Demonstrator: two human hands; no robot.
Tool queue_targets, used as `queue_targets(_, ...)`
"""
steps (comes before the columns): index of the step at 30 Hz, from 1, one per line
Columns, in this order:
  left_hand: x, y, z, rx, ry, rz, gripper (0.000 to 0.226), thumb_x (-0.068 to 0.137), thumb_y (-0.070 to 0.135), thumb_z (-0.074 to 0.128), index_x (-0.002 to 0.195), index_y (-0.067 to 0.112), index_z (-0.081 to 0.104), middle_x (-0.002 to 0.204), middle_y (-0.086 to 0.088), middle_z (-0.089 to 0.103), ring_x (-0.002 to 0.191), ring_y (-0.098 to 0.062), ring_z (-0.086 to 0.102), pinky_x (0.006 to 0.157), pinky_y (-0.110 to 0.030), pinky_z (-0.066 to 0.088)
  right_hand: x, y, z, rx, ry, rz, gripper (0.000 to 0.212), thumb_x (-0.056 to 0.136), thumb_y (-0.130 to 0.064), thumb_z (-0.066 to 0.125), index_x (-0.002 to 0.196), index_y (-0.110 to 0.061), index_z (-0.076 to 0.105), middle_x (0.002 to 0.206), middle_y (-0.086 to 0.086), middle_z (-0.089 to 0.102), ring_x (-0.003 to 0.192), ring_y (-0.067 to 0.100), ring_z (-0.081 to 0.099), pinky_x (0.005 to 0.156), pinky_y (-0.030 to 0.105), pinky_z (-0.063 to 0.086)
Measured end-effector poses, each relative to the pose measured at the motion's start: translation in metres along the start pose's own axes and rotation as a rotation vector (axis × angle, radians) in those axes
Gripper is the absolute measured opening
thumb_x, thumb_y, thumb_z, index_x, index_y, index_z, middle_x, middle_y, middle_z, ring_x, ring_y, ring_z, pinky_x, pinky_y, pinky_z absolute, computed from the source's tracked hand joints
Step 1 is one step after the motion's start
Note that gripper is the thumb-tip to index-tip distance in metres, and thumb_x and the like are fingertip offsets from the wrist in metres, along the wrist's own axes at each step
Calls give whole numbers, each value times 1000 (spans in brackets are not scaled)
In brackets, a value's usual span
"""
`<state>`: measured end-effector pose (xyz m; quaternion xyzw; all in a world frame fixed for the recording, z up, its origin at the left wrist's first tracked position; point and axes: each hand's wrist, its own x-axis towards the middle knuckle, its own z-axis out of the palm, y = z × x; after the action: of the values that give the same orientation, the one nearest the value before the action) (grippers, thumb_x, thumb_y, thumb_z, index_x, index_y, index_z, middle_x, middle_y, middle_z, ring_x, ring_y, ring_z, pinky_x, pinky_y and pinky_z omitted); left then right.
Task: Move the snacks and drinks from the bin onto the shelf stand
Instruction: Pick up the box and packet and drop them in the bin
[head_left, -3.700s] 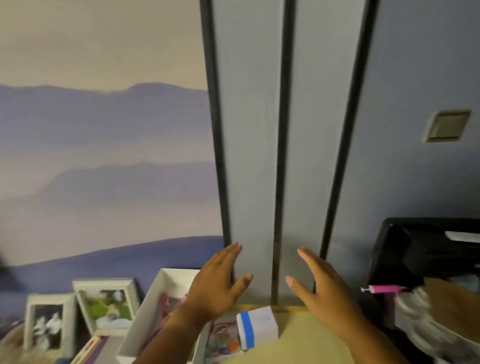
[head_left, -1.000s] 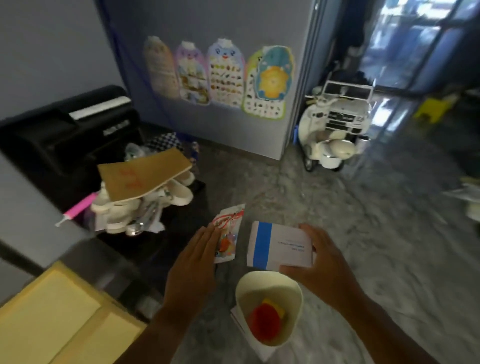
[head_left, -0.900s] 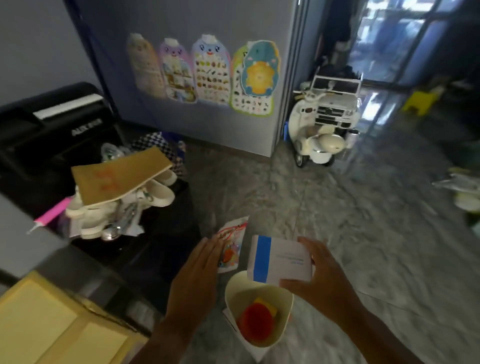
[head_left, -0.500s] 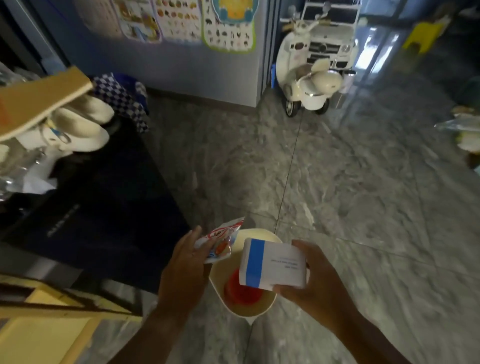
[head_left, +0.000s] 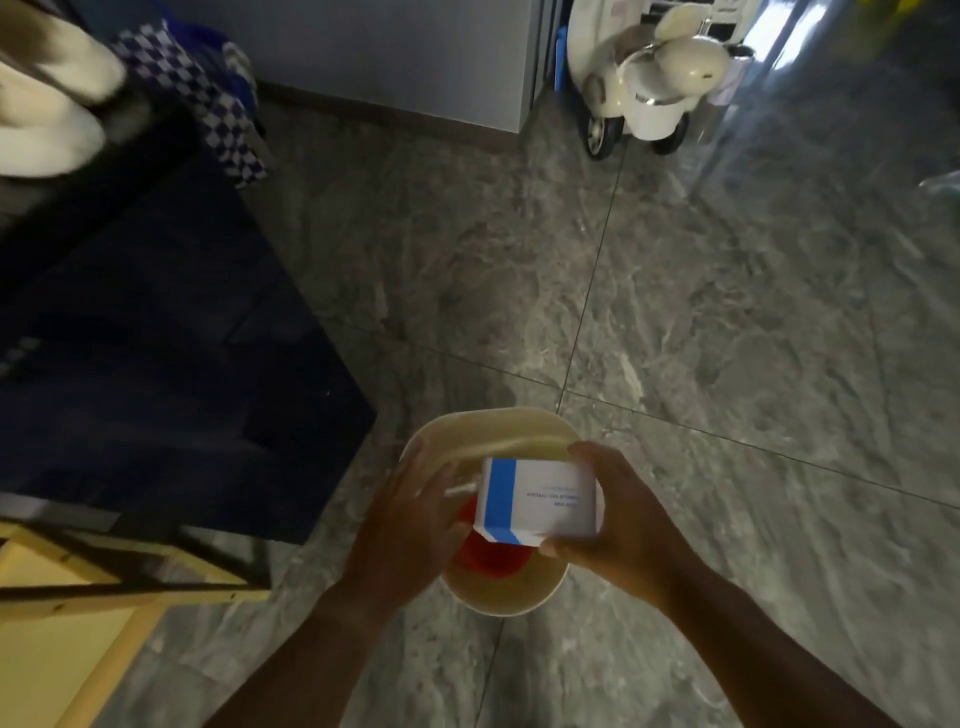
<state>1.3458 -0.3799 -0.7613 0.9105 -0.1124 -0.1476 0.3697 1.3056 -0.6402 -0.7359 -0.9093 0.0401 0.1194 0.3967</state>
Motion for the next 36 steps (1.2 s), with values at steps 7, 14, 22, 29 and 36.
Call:
queue_targets(7,0,-7,-13,98,21,122,71,92,65,44,155,41,22,163,25,15,149,4,15,114,-27,28,7,-12,-1,-9,-4,-70,97,75,-54,83,152,-47,25,157,-28,25,144,-1,28,110,30,36)
queue_targets(14,7,28,-58,98,83,167,68,96,63,43,156,37,23,164,24,14,150,1,14,120,-38,32,12,-58,-25,-108,68,-113,91,83,-77,50,159,-36,23,165,-23,21,150,1,25,116,38,40)
queue_targets(22,8,100,-164,175,195,287,77,94,64,43,158,29,19,166,17,13,151,2,10,124,-39,25,13,-154,-91,-208,127,-193,85,90,-68,52,160,-38,16,167,-22,12,153,1,14,120,38,34)
queue_targets(29,-19,155,-259,469,315,270,85,94,74,24,160,25,5,168,12,-6,153,-4,-6,126,-32,9,9,-245,-149,-379,154,-290,92,84,-83,23,161,-34,8,168,-17,1,155,6,3,123,38,27)
queue_targets(36,-73,188,-343,591,457,113,90,92,78,10,160,18,10,168,5,0,154,-10,0,126,-33,12,2,-339,-186,-457,137,-437,96,82,-85,15,161,-31,4,166,-15,-7,152,4,-7,123,30,14)
